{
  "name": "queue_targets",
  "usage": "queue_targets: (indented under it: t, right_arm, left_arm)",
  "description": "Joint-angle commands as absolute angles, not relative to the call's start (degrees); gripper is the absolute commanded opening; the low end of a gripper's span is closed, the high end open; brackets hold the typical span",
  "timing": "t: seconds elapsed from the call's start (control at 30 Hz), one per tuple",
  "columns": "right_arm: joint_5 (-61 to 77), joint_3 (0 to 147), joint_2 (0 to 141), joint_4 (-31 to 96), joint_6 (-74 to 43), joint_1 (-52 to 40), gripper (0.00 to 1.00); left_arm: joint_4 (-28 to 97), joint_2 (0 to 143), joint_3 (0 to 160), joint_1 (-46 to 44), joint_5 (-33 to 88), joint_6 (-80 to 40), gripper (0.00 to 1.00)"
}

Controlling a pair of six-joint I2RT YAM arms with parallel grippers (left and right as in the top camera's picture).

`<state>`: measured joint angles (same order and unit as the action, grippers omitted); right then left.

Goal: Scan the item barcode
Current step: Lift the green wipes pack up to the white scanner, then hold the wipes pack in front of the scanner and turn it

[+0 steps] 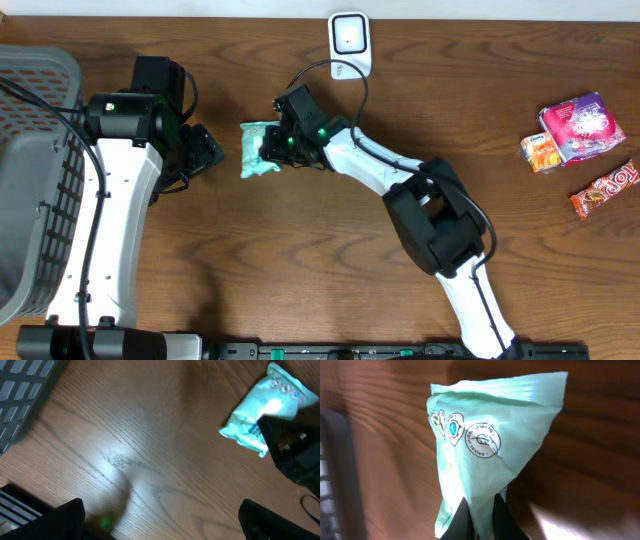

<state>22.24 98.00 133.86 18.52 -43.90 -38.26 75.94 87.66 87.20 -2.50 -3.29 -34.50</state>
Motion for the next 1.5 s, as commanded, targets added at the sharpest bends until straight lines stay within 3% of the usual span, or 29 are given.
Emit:
queue_targets:
  t: [0.0, 0.1, 0.23, 0.3, 0.47, 0.7, 0.87, 1.03, 1.17, 1.33, 1.47]
  right_arm:
    - [14.41, 100.71, 127.09, 24.49, -37.74, -36.97, 0.01]
    - [5.06, 103.2, 121.54, 31.55, -34.28, -36.8, 0.02]
    - [-6.42, 104.01, 114.89, 34.7, -20.67, -38.52, 0.02]
    - [-19.35, 104.01, 112.07, 37.98, -18.74, -40.23, 0.02]
    - [-60.2, 103.98, 111.22, 50.43, -23.27, -44.23, 0.02]
    - [-65.76, 103.98, 114.34, 63.2, -36.36, -44.66, 0.01]
    - [-60.07, 103.96, 114.76, 62.74, -36.38, -44.47, 0.01]
    - [-40.64, 103.96, 114.76, 54.7, -32.18, -40.36, 0.01]
    - [-17.23, 104.66, 114.74, 47.72, -26.89, -33.32, 0.01]
    - [21.71, 104.9, 115.18, 43.4, -25.52, -21.1, 0.01]
    - [43.24, 104.86, 116.44, 48.58, -9.47, -13.91, 0.01]
  left_arm:
    - [76.05, 87.66, 87.11, -2.42, -3.62, -34.39, 0.98]
    - [76.05, 87.66, 87.11, -2.42, -3.62, -34.39, 0.98]
    - [76.05, 87.66, 87.11, -2.42, -3.62, -34.39, 0.98]
    - [76.05, 87.66, 87.11, -2.42, -3.62, -34.39, 0.98]
    - [76.05, 87.66, 87.11, -2.42, -3.62, -34.39, 0.98]
    - [76.05, 87.66, 87.11, -2.42, -3.62, -34.39, 0.98]
    - [76.05, 87.66, 87.11, -2.42, -3.62, -34.39, 0.98]
    - [76.05, 87.66, 87.11, -2.42, -3.62, -34.39, 0.98]
    - [76.05, 87.66, 87.11, -2.42, -3.62, -34.37, 0.98]
    - [76.05, 87.66, 87.11, -2.42, -3.62, -34.39, 0.98]
    - [76.05, 87.66, 87.11, -2.42, -3.62, -34.37, 0.98]
